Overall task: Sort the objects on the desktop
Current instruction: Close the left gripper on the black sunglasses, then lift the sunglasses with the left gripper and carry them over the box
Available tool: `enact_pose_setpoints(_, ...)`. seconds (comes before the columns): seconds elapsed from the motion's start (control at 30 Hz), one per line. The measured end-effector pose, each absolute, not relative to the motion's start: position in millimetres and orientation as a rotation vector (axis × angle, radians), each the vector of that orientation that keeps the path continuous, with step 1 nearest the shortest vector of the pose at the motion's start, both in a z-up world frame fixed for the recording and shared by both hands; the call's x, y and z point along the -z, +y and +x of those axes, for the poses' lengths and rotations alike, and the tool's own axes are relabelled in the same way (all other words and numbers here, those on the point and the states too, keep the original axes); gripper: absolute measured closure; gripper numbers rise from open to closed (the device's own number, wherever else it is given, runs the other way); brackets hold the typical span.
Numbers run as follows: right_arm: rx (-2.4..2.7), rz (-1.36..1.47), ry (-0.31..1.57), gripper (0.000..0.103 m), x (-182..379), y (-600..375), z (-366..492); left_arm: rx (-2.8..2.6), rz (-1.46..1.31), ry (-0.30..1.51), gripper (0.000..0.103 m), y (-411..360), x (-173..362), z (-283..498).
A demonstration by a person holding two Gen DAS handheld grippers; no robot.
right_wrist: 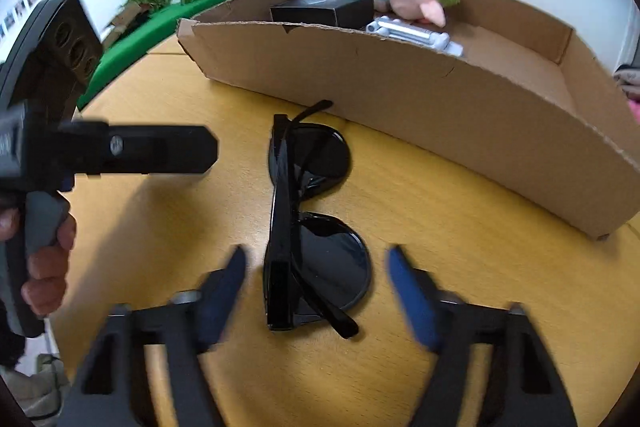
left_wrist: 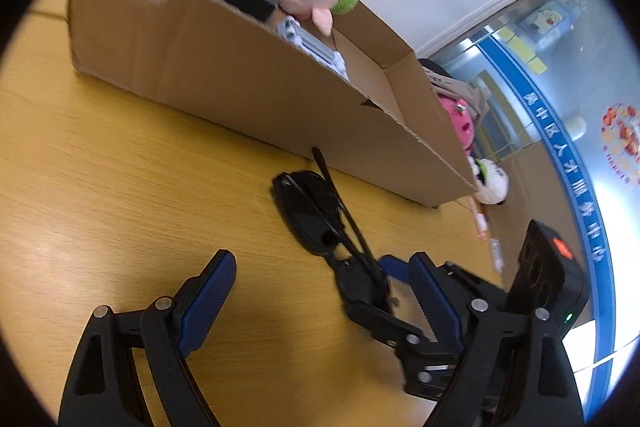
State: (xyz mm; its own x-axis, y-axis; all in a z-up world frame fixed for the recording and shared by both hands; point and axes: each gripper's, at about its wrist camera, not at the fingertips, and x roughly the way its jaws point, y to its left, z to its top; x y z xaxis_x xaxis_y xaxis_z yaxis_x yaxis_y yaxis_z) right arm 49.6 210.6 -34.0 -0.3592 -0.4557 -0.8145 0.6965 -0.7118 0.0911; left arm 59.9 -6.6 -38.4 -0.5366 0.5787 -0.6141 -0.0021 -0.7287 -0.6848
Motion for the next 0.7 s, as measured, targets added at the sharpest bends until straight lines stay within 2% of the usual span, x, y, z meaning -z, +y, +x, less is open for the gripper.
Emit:
enact_pose_setpoints(0.17, 2.15, 1.139, 0.339, 0.043, 35.0, 211.0, 58.0, -2.227, -1.229, -0.94, 0.016, 10.4, 43.8, 42.7)
enact_pose_setpoints(0.27, 2.167, 1.138, 0.328, 0.044, 34.9, 208.6, 66.0, -2.241, -1.213, -0.88, 0.017, 21.4, 43.2, 37.0)
enact_pose_setpoints(0.33, 2.198, 1.137, 0.322, 0.045, 35.0, 208.7, 71.1, -2.247, -1.218, -0.862, 0.029, 24.2, 44.4, 35.9)
enact_pose_setpoints(0.37, 2.209, 1.133, 0.315, 0.049, 35.1, 209.5, 72.9, -2.243, -1.231, -0.858, 0.046, 25.3, 45.5, 35.4)
enact_pose_setpoints(0.4, 2.219, 1.131, 0.305, 0.049, 35.1, 210.9, 74.0, -2.252, -1.243, -0.849, 0.064, 25.0, 47.0, 35.3)
enact_pose_setpoints(0.7, 2.239, 1.125, 0.247, 0.049, 35.3, 217.2, 78.0, -2.276, -1.253, -0.793, 0.066, 27.7, 45.4, 42.3)
